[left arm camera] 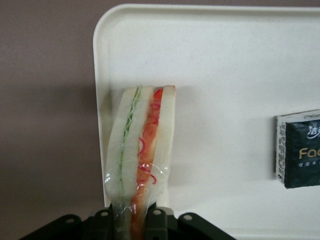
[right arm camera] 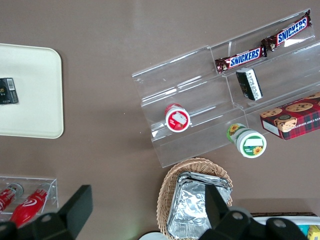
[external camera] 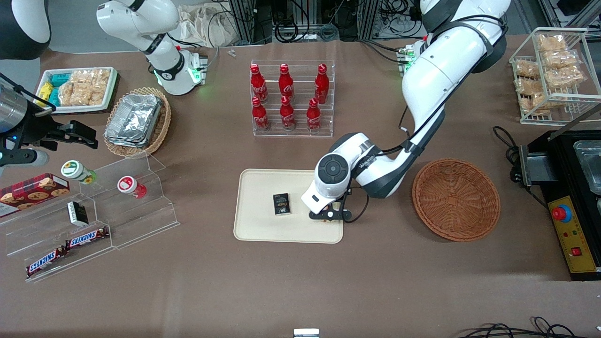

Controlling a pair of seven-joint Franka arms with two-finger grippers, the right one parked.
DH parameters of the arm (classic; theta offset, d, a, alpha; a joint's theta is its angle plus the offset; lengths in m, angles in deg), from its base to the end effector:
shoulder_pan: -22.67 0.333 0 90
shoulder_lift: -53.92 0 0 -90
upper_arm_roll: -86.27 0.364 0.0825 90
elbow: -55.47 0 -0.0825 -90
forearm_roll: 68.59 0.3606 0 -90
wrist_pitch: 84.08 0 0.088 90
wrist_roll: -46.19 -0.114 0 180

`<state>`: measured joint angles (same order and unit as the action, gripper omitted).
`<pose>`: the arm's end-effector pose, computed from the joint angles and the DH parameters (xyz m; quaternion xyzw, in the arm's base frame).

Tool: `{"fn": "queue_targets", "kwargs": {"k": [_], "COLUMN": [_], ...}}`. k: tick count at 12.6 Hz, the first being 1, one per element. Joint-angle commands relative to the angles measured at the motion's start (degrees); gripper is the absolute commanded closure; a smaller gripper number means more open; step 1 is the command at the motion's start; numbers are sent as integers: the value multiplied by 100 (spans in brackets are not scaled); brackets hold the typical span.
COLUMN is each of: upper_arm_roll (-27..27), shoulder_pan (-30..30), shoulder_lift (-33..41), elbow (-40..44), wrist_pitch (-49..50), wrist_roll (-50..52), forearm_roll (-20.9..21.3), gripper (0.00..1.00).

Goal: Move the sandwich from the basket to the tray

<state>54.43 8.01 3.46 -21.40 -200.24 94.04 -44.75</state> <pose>0.6021 -0.4371 0.2773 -0.9990 0.0098 0.0430 0.0022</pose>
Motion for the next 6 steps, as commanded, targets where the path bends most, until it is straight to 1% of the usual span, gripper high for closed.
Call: {"fn": "queue_targets", "kwargs": {"k": [1,4,6], "upper_arm_roll": [90,90,73], "shoulder_pan": [-81,-19,304], "shoulder_lift": [-34,133,571], "elbow": [330,567,603], "wrist_pitch": [22,110,547], "wrist_roll": [48,92,84], "forearm_roll": [113,87,60], "gripper": [0,0,0]}}
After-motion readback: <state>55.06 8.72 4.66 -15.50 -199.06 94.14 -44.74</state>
